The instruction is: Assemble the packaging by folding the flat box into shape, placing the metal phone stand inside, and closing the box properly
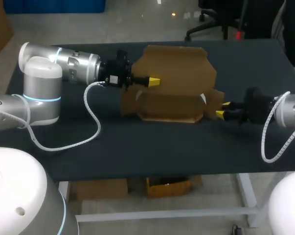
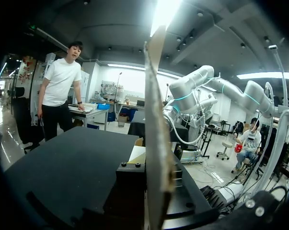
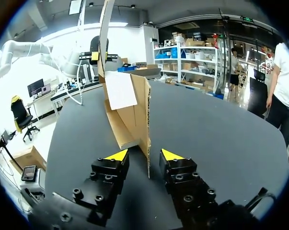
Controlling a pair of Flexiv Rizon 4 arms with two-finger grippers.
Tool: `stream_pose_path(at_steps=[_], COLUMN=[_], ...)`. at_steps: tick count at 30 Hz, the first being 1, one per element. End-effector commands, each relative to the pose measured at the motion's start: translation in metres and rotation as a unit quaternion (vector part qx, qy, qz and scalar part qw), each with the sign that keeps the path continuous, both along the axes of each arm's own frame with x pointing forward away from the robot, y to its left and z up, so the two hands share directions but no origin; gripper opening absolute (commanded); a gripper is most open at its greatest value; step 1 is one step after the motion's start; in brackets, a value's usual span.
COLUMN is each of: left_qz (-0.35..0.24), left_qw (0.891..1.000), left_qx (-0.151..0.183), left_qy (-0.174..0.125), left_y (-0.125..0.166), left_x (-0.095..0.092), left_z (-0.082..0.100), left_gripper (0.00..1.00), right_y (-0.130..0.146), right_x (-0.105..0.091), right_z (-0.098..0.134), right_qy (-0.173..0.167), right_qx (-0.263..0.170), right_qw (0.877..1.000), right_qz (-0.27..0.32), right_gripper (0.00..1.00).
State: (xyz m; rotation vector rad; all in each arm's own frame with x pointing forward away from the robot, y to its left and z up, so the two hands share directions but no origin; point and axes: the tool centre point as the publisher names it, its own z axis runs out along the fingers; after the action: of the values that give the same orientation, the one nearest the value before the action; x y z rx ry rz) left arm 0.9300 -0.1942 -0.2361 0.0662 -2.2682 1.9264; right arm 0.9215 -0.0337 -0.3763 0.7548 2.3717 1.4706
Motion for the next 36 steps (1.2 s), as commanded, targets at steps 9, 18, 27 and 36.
stream_pose_path(at_steps=[9,18,27,36], left_qz=[-0.001,-0.001,-0.001,-0.001], left_qw=[1.000,1.000,1.000,1.000], left_qx=[0.000,0.000,0.000,0.000], left_qy=[0.000,0.000,0.000,0.000], left_y=[-0.001,-0.001,-0.001,-0.001], left_x=[0.000,0.000,0.000,0.000], left_z=[-0.002,-0.002,-0.002,-0.002], left_gripper=[0.00,0.00,0.00,0.00], right_y=[0.001,0.006,0.010,0.013], right_x=[0.004,0.004,0.011,0.015], right_z=[0.001,0.003,0.003,0.001], right_qy=[-0.014,-0.019,-0.024,-0.023], right_qx=[0.011,0.014,0.020,0.029], right_qw=[1.000,1.000,0.999,0.999], right_qz=[-0.007,-0.006,-0.004,-0.003], right_gripper=[0.27,0.25,0.18,0.00])
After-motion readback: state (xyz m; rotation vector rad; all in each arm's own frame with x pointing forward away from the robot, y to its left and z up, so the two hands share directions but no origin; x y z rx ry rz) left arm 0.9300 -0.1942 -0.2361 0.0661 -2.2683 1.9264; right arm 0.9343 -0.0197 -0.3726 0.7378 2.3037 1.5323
